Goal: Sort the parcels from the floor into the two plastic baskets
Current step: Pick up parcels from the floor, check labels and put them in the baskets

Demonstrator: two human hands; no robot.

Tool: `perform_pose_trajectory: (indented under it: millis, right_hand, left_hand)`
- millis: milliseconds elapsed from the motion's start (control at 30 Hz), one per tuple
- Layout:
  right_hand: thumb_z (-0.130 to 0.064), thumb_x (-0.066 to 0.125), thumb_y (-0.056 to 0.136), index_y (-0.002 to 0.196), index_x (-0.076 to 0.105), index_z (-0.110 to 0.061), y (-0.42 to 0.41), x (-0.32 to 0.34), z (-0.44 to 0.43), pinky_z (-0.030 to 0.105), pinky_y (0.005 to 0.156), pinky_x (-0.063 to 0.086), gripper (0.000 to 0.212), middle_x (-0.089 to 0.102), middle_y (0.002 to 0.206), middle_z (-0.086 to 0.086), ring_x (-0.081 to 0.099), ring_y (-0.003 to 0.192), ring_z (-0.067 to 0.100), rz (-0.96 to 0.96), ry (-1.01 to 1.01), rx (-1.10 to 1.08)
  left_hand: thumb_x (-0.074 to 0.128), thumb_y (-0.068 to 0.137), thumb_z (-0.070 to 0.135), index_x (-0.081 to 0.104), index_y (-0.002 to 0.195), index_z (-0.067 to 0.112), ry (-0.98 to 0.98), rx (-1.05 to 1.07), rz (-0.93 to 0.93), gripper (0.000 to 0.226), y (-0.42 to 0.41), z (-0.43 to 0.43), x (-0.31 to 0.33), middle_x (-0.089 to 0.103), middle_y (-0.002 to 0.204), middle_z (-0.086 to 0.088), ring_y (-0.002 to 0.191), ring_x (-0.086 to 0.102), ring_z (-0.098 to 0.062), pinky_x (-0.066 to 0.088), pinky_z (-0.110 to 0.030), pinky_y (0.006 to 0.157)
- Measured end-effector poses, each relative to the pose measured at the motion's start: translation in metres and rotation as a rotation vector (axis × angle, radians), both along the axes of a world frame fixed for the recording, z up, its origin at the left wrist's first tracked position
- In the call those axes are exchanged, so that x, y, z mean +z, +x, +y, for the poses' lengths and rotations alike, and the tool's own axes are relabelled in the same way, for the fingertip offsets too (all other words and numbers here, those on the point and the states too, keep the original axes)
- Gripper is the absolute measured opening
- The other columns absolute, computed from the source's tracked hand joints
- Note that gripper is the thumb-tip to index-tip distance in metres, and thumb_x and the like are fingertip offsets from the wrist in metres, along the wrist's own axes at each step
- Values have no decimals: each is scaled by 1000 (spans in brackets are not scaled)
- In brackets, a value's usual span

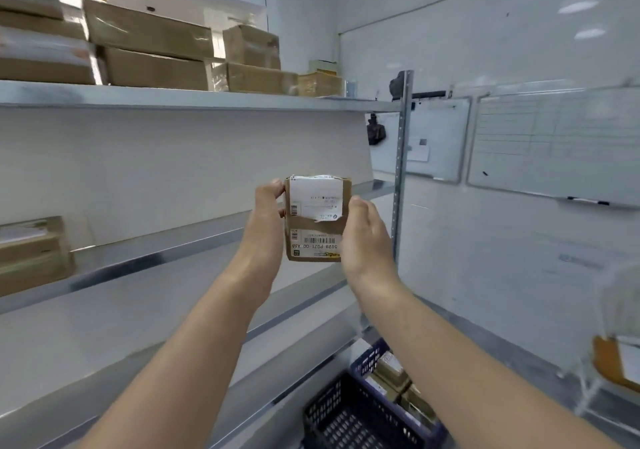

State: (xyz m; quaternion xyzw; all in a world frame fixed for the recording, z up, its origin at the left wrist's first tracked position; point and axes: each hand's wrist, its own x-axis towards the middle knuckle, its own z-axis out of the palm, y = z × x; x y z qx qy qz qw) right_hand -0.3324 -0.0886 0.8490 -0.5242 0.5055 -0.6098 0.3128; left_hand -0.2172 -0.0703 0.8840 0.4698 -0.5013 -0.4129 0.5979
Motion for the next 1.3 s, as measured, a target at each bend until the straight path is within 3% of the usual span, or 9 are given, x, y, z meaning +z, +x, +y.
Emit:
perform_pose_trajectory:
  millis: [67, 200, 300, 467, 733, 1100, 1167, 1233, 1300]
  right_hand:
    - [-56, 24, 110, 114, 62, -31, -40, -2, -8, 44, 94, 61, 46, 72, 110, -3, 69, 106, 16, 5, 1, -13]
    - [-53, 25, 113, 118, 63, -26, -123, -4, -33, 38, 87, 62, 46, 73, 111, -1, 70, 106, 17, 13, 15, -24]
    - [-49, 25, 115, 120, 62, -25, -181, -5, -52, 26, 72, 57, 44, 71, 110, -2, 69, 102, 14, 41, 26, -19]
    - [-44, 27, 117, 125, 61, -21, -250, -11, -88, 6, 51, 46, 42, 68, 110, -5, 65, 98, 8, 36, 45, -21]
    - [-46, 27, 117, 128, 60, -22, -307, -33, -168, 12, 57, 49, 43, 70, 112, -2, 69, 101, 11, 7, 113, -63]
    - [-43, 30, 118, 131, 62, -18, -338, -80, -326, 2, 52, 42, 42, 66, 104, -10, 62, 92, 0, 79, 208, -131]
    - [-44, 30, 117, 130, 63, -18, -347, -85, -355, 9, 63, 49, 44, 67, 106, -8, 65, 97, 5, 77, 224, -151]
    - [-47, 31, 115, 130, 64, -19, -355, -91, -381, 28, 85, 55, 45, 70, 111, -4, 67, 107, 14, 60, 247, -157]
    - [-47, 30, 115, 130, 63, -19, -366, -98, -404, 33, 87, 54, 45, 69, 111, -5, 67, 108, 15, 50, 258, -146]
  left_hand:
    - [24, 107, 48, 72, 58, 47, -7, -14, -4, 69, -42, -10, -2, 69, 59, 24, 83, 63, -12, 43, -32, 78]
    - [25, 107, 47, 63, 79, 39, -19, -12, 20, 48, -121, -33, -8, 70, 59, 19, 79, 61, -10, 42, -28, 69]
    - [25, 108, 47, 60, 84, 39, -34, -20, 20, 43, -173, -51, -12, 74, 72, 11, 67, 68, -6, 44, -28, 68]
    - [23, 108, 45, 58, 86, 38, -22, -38, -11, 42, -239, -84, -17, 65, 52, 24, 46, 63, 7, 44, -28, 63]
    - [22, 110, 44, 56, 86, 40, 10, -93, -37, 42, -298, -165, -34, 64, 52, 28, 48, 62, 11, 46, -26, 62]
    - [22, 109, 46, 60, 91, 40, 95, -158, 4, 43, -325, -348, -97, 70, 63, 25, 58, 68, 5, 55, -21, 56]
    - [22, 109, 46, 60, 91, 40, 115, -168, 28, 43, -334, -375, -105, 70, 63, 24, 58, 69, 4, 53, -23, 59]
    - [23, 109, 46, 61, 92, 39, 143, -177, 51, 42, -343, -400, -111, 71, 63, 21, 58, 70, 1, 52, -27, 63]
    - [23, 109, 45, 61, 92, 38, 164, -165, 53, 42, -356, -422, -117, 72, 64, 20, 58, 71, 0, 52, -28, 63]
